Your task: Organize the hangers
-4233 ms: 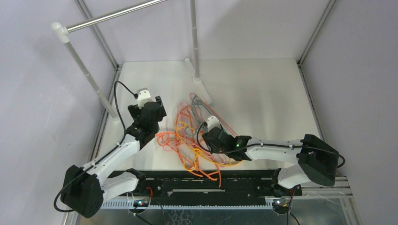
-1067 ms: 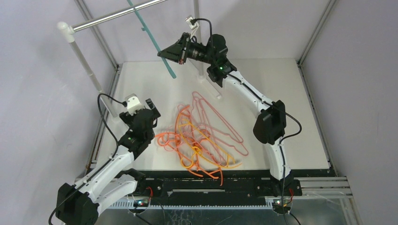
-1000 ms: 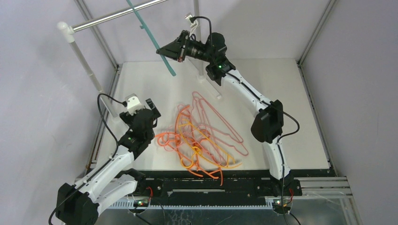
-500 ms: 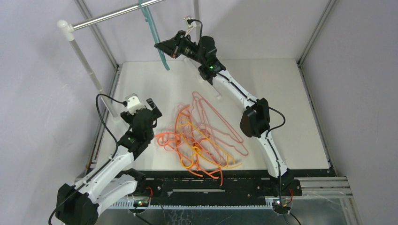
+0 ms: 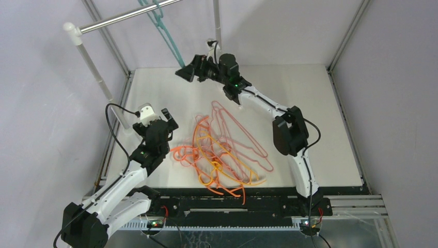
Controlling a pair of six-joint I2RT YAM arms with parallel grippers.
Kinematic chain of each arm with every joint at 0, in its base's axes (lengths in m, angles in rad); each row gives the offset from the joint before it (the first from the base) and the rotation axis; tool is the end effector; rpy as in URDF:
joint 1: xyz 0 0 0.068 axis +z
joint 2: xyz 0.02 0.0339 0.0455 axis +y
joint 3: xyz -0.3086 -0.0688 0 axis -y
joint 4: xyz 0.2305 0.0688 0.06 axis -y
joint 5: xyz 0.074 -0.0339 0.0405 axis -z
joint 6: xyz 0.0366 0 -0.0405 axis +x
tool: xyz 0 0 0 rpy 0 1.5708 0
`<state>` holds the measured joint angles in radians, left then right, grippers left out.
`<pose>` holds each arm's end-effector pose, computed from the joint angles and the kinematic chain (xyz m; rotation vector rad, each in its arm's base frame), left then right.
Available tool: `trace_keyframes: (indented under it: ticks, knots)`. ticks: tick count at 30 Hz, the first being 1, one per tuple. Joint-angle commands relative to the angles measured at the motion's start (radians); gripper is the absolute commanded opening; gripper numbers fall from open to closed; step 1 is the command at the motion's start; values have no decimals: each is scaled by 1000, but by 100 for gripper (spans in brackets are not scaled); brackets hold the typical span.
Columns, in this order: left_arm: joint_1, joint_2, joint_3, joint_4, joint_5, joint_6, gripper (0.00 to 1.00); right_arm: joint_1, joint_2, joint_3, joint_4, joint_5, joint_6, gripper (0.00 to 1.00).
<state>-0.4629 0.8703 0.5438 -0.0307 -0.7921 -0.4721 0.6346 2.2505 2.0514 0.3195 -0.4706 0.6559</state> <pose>0.1477 -0.0446 0.2975 -0.5154 1.7457 0.1057 0.4392 0.3440 0.3795 -0.4074 1.5722 1.3641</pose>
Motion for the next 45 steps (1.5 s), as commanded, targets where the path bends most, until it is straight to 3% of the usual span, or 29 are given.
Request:
trace_keyframes:
  ticks: [1,8,11,17,22,27,35,45]
  knots:
    - [-5,-3,-9,32,-21,-3,100,-2,-239,-170,60,57,-89,100]
    - [-6,-5,-9,31,-35,4,99,-8,-501,-561,14,158,-193,100]
    - [-6,1,-9,30,-39,6,99,7,-596,-683,-97,202,-253,100]
    - [-5,22,-4,31,-47,10,99,182,-712,-795,-472,546,-459,96]
    - [-6,32,-2,31,-49,8,99,328,-789,-964,-583,766,-447,83]
    - [-5,36,-1,31,-48,6,99,390,-883,-1127,-624,764,-373,68]
    - [-5,55,1,31,-61,9,99,545,-964,-1250,-726,838,-279,66]
    - [-6,67,3,31,-73,11,99,693,-1013,-1313,-785,840,-177,56]
